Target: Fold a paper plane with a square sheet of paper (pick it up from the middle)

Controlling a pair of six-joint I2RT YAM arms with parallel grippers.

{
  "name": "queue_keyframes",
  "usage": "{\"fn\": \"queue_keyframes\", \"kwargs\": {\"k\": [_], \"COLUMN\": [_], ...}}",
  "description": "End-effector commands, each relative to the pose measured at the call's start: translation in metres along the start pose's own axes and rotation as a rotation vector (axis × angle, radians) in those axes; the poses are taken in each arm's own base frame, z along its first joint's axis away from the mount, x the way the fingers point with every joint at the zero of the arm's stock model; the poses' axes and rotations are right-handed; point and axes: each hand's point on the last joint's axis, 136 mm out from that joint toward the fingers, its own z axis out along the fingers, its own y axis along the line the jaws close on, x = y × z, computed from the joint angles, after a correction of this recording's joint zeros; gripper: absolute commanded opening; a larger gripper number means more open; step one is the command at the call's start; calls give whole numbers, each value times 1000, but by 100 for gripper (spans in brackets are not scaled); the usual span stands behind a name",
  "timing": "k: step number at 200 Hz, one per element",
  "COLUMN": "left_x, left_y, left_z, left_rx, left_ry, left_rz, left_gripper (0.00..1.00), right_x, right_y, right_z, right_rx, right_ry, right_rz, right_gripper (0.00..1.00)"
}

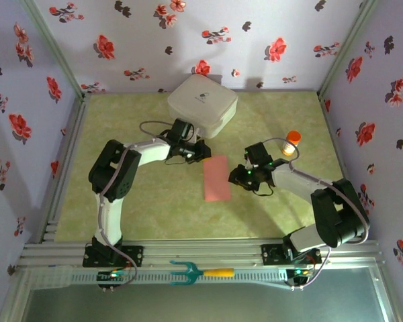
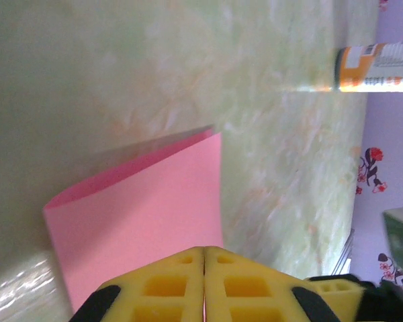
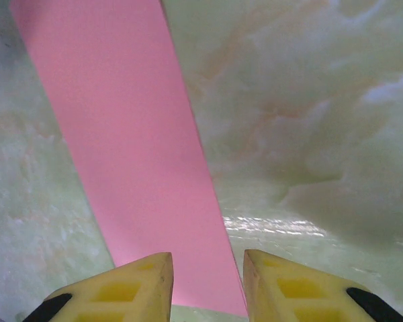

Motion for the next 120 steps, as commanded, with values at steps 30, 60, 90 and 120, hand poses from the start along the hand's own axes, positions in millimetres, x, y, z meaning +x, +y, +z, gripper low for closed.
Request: {"fn": "queue_keyframes", "kwargs": {"k": [30, 60, 90, 120], "left_x": [0, 14, 26, 28], "left_y": [33, 54, 69, 71], "left_z": [17, 25, 26, 24], "left_rx": [-51, -83, -106, -105], "left_ry": [33, 62, 78, 76], "left_rz": [-53, -86, -105, -111], "left_gripper": [9, 8, 8, 7], "right_x": [16, 23, 29, 33], "right_y": [-3, -4, -7, -2], "right_z": [3, 6, 8, 13], "right_rx": [-51, -69, -69, -107], "right_ry": [51, 83, 100, 132], "right_rz": [84, 112, 135, 150], "right_gripper": [36, 40, 44, 45]}}
